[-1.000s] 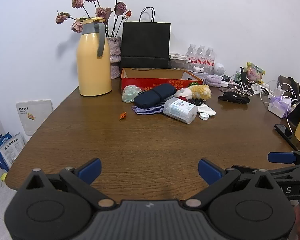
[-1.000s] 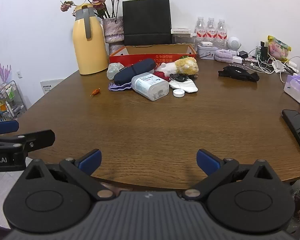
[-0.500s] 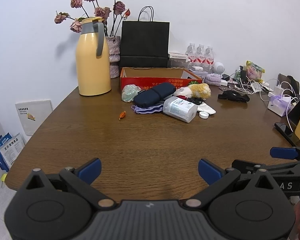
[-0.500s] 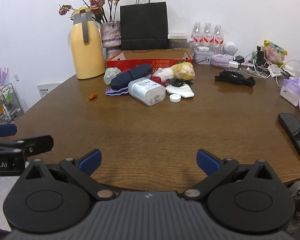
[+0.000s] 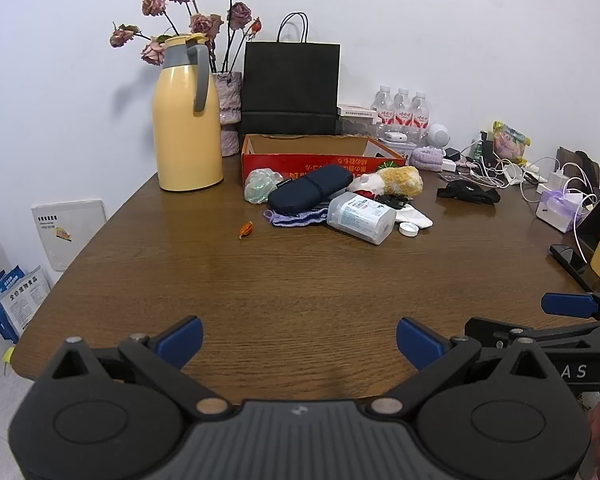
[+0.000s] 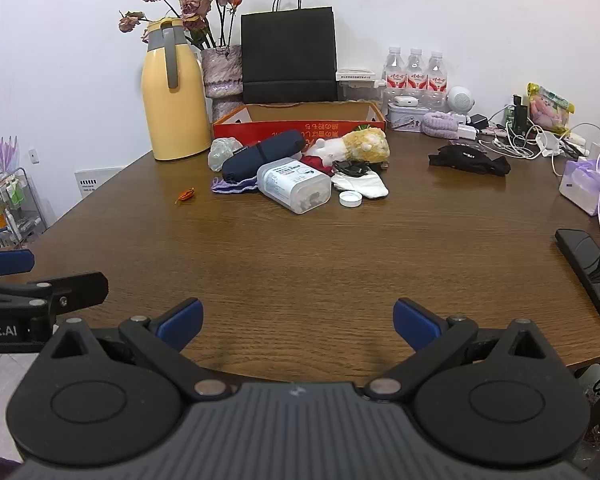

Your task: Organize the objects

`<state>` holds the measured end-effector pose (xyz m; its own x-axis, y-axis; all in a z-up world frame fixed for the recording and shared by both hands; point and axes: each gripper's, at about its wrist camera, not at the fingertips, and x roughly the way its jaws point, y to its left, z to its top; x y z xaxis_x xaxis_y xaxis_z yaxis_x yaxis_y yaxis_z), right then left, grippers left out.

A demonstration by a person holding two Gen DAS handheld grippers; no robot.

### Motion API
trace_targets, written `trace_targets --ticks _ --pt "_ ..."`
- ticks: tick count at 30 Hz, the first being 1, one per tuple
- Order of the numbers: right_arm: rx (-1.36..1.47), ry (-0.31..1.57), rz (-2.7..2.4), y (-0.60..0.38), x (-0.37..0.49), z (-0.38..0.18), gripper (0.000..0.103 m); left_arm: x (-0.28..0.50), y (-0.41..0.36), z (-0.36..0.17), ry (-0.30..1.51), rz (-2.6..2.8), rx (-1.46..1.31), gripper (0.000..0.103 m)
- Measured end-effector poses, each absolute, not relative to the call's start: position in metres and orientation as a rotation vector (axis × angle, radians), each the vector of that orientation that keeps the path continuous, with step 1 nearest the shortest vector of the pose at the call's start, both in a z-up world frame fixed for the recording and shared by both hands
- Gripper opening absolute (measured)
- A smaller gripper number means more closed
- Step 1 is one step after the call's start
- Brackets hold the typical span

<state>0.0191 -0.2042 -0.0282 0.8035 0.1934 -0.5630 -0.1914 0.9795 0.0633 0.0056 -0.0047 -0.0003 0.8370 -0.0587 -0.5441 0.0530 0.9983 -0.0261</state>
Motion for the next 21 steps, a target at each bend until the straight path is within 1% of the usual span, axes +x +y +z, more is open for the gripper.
trace_targets --ticks 21 --pt "-0.001 0.616 0.207 -0.2028 0.0189 -0.0313 0.103 0.0028 -0.0079 -0.0060 0.582 -0.059 -0.011 0.103"
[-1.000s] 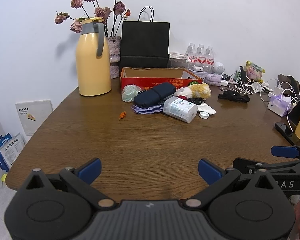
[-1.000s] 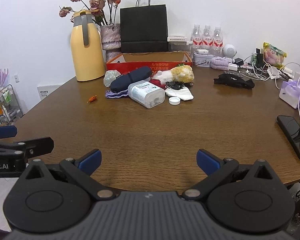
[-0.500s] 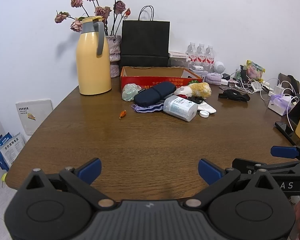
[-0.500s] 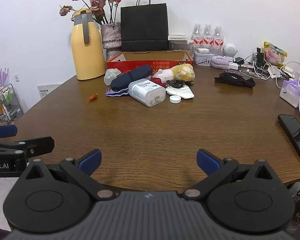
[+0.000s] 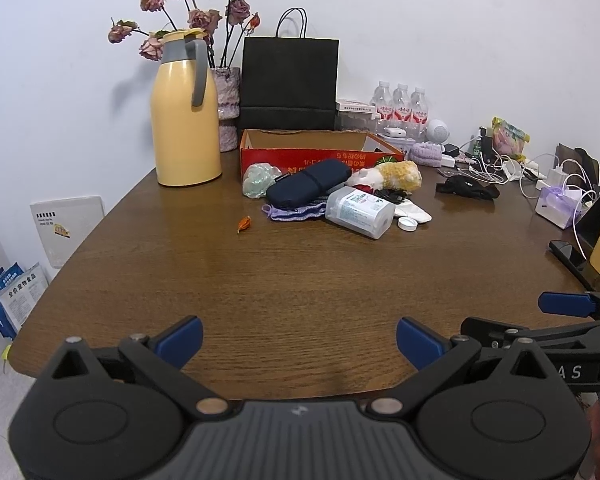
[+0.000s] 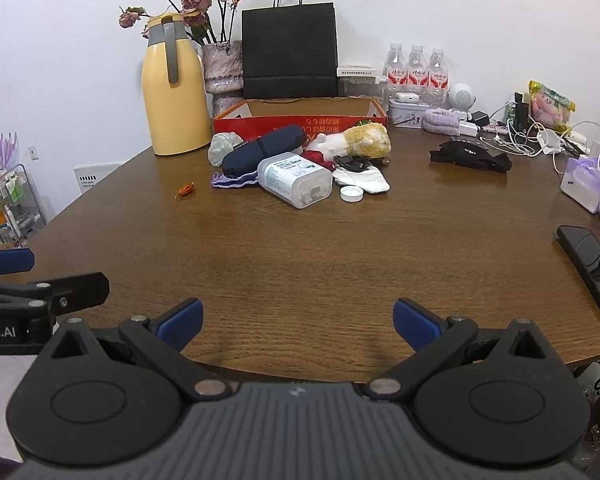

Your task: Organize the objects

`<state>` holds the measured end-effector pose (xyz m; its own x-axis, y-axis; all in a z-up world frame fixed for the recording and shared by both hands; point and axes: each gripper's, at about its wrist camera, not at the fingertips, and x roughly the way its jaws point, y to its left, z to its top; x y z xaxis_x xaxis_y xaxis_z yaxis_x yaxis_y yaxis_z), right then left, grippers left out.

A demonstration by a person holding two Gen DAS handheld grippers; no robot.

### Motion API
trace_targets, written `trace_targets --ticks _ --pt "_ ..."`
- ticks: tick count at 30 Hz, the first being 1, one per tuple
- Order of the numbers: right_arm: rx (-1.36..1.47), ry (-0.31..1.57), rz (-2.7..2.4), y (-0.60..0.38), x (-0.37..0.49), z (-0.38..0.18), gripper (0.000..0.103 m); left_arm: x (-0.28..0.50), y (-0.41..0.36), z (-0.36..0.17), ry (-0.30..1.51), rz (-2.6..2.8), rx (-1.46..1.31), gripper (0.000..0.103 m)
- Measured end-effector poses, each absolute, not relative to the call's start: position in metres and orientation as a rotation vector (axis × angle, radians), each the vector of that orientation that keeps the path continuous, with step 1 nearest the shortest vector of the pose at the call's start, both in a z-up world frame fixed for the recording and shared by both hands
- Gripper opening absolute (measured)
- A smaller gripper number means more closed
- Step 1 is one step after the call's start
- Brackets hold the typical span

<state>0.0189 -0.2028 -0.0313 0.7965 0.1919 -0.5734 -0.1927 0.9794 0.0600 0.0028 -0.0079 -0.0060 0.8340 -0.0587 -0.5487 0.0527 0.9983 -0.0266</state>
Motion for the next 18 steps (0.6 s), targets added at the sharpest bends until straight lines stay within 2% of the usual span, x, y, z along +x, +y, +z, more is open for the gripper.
trace_targets --ticks 18 --pt "-0.003 0.620 0.212 -0.2000 0.0190 -0.0318 0.103 0.0023 -0.0075 -0.0067 0.590 -0.059 -0.014 0.103"
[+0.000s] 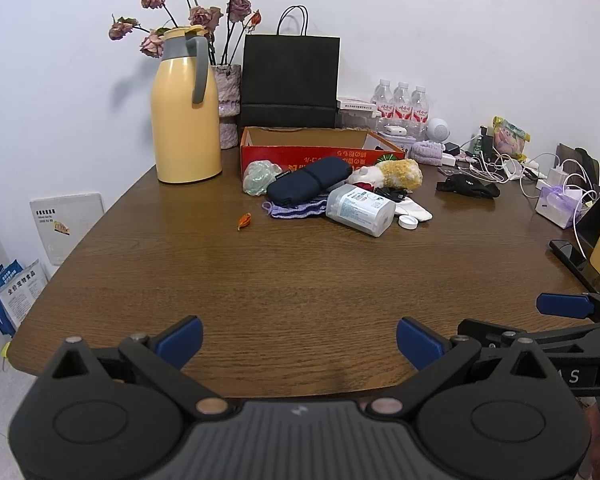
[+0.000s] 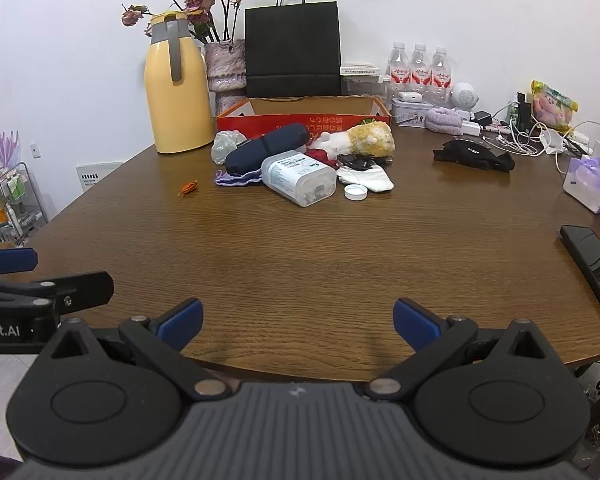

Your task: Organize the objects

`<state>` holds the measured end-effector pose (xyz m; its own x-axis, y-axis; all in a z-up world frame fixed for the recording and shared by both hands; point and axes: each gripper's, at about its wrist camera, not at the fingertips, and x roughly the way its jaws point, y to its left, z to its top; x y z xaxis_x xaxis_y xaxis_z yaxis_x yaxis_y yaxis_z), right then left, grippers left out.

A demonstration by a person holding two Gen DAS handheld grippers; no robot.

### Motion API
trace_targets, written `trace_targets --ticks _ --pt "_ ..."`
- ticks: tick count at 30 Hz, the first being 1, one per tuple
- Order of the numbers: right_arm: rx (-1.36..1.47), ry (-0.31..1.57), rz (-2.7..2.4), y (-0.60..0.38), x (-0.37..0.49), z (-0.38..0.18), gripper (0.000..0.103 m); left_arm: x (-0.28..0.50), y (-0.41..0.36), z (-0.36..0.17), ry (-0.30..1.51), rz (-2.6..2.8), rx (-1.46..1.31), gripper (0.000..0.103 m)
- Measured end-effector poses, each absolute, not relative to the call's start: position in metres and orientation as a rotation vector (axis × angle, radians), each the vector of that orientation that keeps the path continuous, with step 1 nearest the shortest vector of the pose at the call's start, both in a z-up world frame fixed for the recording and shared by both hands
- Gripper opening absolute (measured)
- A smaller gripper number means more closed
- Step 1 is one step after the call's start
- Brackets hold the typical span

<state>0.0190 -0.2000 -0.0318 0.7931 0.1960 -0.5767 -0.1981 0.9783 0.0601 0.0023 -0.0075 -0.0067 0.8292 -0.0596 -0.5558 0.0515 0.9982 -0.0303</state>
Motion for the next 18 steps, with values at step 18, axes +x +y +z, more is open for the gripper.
trace_targets --ticks 18 --pt "-0.030 0.526 0.191 -0.202 0.042 -0.035 0.103 0.030 0.005 -0.011 0.444 0.033 0.009 0.103"
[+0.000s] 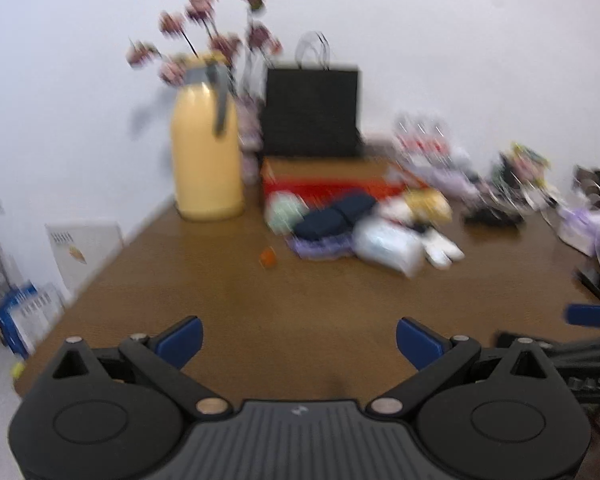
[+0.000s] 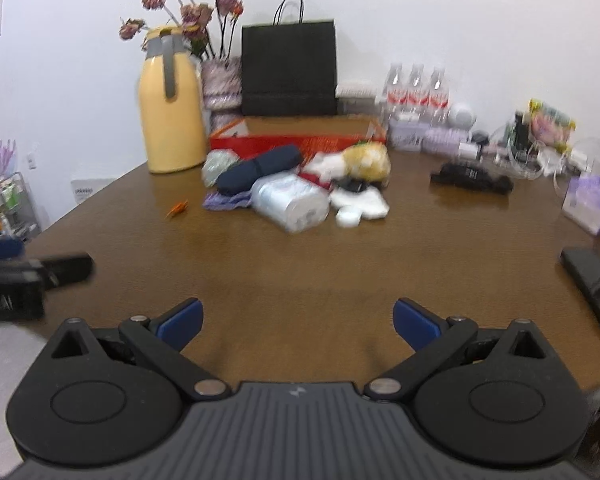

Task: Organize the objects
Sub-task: 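Grasp the clear plastic bag with the left tool while the right tool grasps the plush toy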

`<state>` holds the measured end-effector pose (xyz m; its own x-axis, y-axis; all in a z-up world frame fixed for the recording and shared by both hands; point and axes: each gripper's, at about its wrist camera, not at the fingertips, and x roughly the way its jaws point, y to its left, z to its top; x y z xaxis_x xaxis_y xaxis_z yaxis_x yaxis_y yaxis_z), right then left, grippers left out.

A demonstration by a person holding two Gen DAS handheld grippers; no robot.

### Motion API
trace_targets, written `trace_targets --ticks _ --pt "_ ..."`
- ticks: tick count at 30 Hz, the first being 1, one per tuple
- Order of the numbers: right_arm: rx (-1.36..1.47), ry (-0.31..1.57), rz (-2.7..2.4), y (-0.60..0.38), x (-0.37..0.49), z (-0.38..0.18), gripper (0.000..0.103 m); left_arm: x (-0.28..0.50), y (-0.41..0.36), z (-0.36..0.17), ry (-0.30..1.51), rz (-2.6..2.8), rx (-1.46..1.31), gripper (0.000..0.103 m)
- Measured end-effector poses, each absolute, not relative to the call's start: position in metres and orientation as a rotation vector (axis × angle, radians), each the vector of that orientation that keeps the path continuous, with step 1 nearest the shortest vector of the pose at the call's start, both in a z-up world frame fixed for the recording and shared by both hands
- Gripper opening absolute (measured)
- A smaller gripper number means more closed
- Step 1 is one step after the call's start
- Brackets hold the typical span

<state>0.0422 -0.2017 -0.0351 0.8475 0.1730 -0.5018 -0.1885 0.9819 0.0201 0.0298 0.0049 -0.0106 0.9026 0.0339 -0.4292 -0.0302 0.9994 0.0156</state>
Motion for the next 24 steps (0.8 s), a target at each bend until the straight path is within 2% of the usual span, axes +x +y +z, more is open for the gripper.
trace_targets --ticks 1,2,4,7,10,12,14,16,24 --pt "-0.042 0.514 0.175 -0.202 0.051 -0.035 0.103 0.040 0.007 -0.013 0.440 0.059 0.031 0.102" --pt "-0.047 0.507 0.160 -0.203 0.062 -0.035 0.103 0.054 0.009 -0.015 0.448 0.076 0.047 0.095" --pt "-0.026 0.480 0.154 -0.208 0.082 -0.033 0.103 0.079 0.019 -0.015 0.442 0.068 0.023 0.089" --pt "0.007 0.429 0.145 -0.216 0.115 -0.031 0.103 0.118 0.034 -0.017 0.453 0.066 -0.032 0.088" --pt "0.004 0.408 0.194 -0.223 0.149 -0.037 0.103 0.155 0.036 -0.023 0.457 0.049 0.017 0.083" --pt "-0.012 0.469 0.228 -0.226 0.173 -0.042 0.103 0.179 0.035 -0.031 0.483 0.022 0.041 0.075" --pt "-0.016 0.524 0.227 -0.229 0.194 -0.045 0.103 0.200 0.036 -0.039 0.522 -0.001 0.050 0.063" --pt "-0.024 0.509 0.202 -0.232 0.207 -0.046 0.103 0.217 0.039 -0.046 0.553 -0.014 0.054 0.057" --pt "-0.055 0.469 0.170 -0.243 0.275 -0.034 0.103 0.267 0.050 -0.049 0.591 -0.061 0.040 0.057"
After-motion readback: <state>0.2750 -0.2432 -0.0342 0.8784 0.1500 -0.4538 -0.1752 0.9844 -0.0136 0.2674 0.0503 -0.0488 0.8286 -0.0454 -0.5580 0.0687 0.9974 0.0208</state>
